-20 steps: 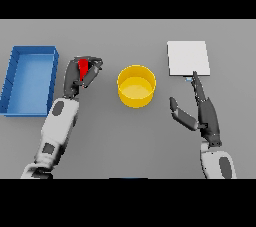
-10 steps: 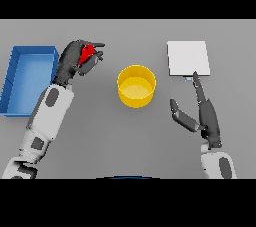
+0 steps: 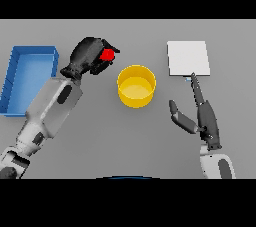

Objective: Pick up the red beaker and tilt it to pour out 1 green nut into yellow bowl. Pick up the yellow bowl and place it on the metallic measuring scale.

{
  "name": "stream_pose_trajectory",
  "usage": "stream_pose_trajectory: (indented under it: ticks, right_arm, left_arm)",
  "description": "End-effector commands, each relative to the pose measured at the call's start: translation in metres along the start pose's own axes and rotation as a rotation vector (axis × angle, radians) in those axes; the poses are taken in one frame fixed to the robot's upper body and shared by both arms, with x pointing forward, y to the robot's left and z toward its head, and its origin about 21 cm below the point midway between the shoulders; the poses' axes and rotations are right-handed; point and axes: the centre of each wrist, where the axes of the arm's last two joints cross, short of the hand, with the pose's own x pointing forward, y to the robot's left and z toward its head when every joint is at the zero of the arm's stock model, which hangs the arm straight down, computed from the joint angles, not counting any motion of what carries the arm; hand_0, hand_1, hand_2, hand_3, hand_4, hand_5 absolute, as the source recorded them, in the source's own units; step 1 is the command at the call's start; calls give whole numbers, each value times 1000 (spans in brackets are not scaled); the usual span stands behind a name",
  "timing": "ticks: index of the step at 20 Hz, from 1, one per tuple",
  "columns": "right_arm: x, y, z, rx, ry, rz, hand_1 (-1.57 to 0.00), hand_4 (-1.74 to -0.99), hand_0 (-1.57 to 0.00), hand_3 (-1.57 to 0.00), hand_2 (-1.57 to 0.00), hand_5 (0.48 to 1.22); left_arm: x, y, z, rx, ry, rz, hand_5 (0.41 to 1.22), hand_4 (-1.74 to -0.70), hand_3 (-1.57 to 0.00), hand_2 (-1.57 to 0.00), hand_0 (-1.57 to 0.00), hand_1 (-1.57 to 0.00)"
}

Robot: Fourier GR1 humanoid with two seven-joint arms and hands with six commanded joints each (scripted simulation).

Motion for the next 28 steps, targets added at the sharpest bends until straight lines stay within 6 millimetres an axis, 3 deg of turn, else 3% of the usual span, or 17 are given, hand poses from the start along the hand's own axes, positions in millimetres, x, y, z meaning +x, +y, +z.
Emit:
stream_pose_trajectory:
  ticks: [1,5,9,13,20,28]
  right_arm:
    - [2,0,-3,-6,3,0,1,-1062,1,1,1,690]
    - [1,2,-1,-5,-3,14,1,-1068,1,1,1,689]
    - [1,3,1,-4,-12,-10,1,-1063,1,1,1,681]
    - [1,1,-5,9,24,-21,1,-1065,1,1,1,676]
    - [-1,5,-1,26,0,-21,1,-1060,1,1,1,700]
    - [-1,3,-4,0,10,-24,1,-1065,1,1,1,684]
  left_arm:
    - [4,6,-7,-43,-25,-87,1166,-1739,-1566,-1567,-1567,-1567]
    - [26,13,-23,-199,-100,-374,1199,-1740,-1569,-1569,-1569,-1570]
    - [45,13,-38,-347,-131,-611,1212,-1582,-1570,-1570,-1570,-1570]
    - [60,11,-51,-426,-163,-807,1217,-1672,-1571,-1571,-1571,-1571]
    - [75,10,-64,-485,-188,-1108,1220,-1726,-1571,-1571,-1571,-1571]
    - [89,-17,-61,-440,-276,-1298,1221,-1736,-1571,-1571,-1571,-1571]
